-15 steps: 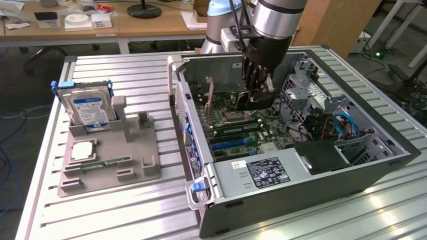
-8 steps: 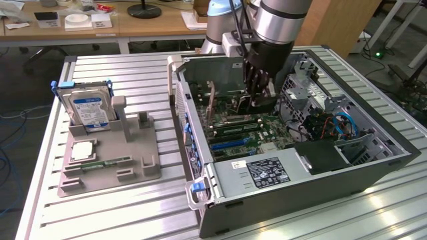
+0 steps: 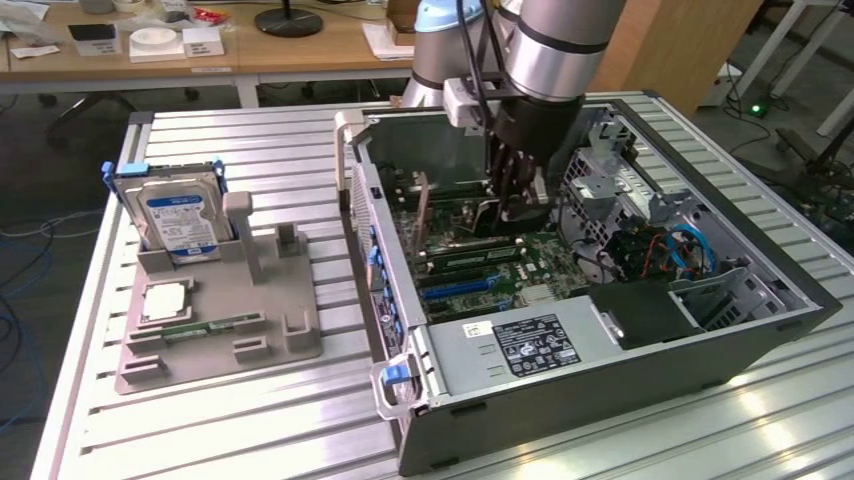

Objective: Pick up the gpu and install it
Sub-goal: 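Insert the gpu into the slot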

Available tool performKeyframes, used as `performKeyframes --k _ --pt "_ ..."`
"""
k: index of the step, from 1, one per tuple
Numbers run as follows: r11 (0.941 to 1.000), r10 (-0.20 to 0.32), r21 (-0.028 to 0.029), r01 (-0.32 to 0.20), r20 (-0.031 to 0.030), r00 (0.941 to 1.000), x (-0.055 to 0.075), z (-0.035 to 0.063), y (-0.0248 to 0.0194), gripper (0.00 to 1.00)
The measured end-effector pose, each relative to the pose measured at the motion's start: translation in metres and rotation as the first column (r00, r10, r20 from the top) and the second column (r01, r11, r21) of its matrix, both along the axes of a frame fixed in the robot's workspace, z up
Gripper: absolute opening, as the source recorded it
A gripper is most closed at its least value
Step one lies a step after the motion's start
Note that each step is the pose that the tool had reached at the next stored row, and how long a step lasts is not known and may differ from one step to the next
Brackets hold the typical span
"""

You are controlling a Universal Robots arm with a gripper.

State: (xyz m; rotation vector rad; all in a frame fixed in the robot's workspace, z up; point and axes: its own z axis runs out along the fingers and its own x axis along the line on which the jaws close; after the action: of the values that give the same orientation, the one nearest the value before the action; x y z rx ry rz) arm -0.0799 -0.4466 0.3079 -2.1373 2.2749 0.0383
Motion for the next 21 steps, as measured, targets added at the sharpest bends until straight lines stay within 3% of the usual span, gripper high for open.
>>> performKeyframes --k 4,9,15,18,21 --pt "1.0 0.0 -0.0001 0.0 -0.0007 1.0 -0.003 -0.0047 -0.0007 0.27" --pt "1.0 0.0 0.0002 0.0 -0.0006 1.0 -0.003 -0.0072 -0.01 0.27" --pt "1.0 0.0 0.0 0.0 -0.001 1.0 -0.005 -0.0169 -0.0101 0.27" --pt "1.0 0.001 -0.0002 -0.001 0.0101 0.9999 -0.006 -0.0186 -0.0102 0.27" --pt "1.0 0.003 0.0 -0.003 0.013 0.9999 -0.008 -0.0197 -0.0102 0.27"
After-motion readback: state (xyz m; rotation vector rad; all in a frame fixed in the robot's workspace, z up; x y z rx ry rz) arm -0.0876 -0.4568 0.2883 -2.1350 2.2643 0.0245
